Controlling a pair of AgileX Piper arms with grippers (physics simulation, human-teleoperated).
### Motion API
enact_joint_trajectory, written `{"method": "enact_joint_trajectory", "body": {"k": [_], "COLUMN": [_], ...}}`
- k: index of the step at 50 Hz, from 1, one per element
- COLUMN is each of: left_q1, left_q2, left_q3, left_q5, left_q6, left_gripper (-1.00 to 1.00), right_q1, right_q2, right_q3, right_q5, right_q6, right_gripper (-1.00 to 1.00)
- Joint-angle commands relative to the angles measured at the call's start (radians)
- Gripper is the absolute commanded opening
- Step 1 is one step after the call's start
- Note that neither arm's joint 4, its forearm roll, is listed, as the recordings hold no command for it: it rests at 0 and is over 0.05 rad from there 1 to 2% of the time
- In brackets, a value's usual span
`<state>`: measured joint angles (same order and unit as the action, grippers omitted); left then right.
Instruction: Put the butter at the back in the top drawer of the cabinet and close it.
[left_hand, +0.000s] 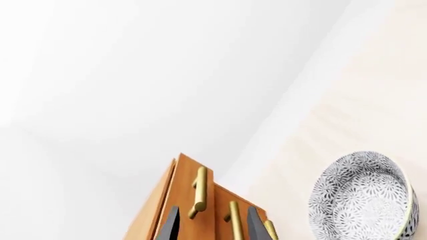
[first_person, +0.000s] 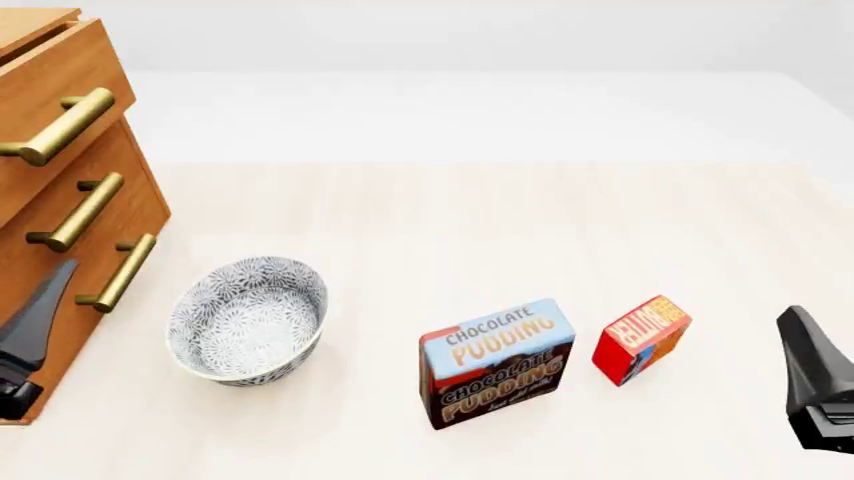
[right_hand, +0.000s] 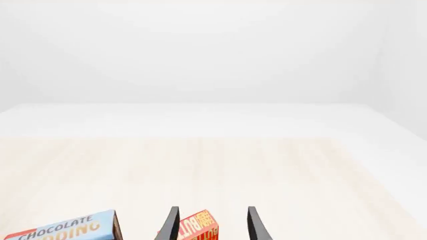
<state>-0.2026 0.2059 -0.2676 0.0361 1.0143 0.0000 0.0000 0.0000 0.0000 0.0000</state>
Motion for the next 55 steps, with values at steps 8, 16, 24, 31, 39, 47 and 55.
{"method": "enact_joint_trajectory", "body": {"k": [8,16,24,31,39,47,55], "left_q1": [-0.039,-0.045,-0.044,-0.056,-0.057,-0.049,-0.05], "left_q2": [0.052,0.047,0.058,0.076,0.108,0.149,0.2], "left_q3": [-0.021,-0.026,-0.033,-0.063,-0.06,-0.052,-0.055], "left_q5": [-0.021,-0.012,-0.022,-0.032,-0.064,-0.103,-0.154], "left_q6": [0.095,0.139,0.18,0.2,0.23,0.253,0.28], "left_gripper": [1.0,1.0,1.0,1.0,1.0,1.0,1.0], "right_q1": [0.0,0.0,0.0,0.0,0.0,0.0,0.0], "right_q2": [0.0,0.0,0.0,0.0,0.0,0.0,0.0], "right_q3": [0.0,0.0,0.0,0.0,0.0,0.0,0.0], "right_q5": [0.0,0.0,0.0,0.0,0.0,0.0,0.0], "right_q6": [0.0,0.0,0.0,0.0,0.0,0.0,0.0], "right_gripper": [1.0,1.0,1.0,1.0,1.0,1.0,1.0]}}
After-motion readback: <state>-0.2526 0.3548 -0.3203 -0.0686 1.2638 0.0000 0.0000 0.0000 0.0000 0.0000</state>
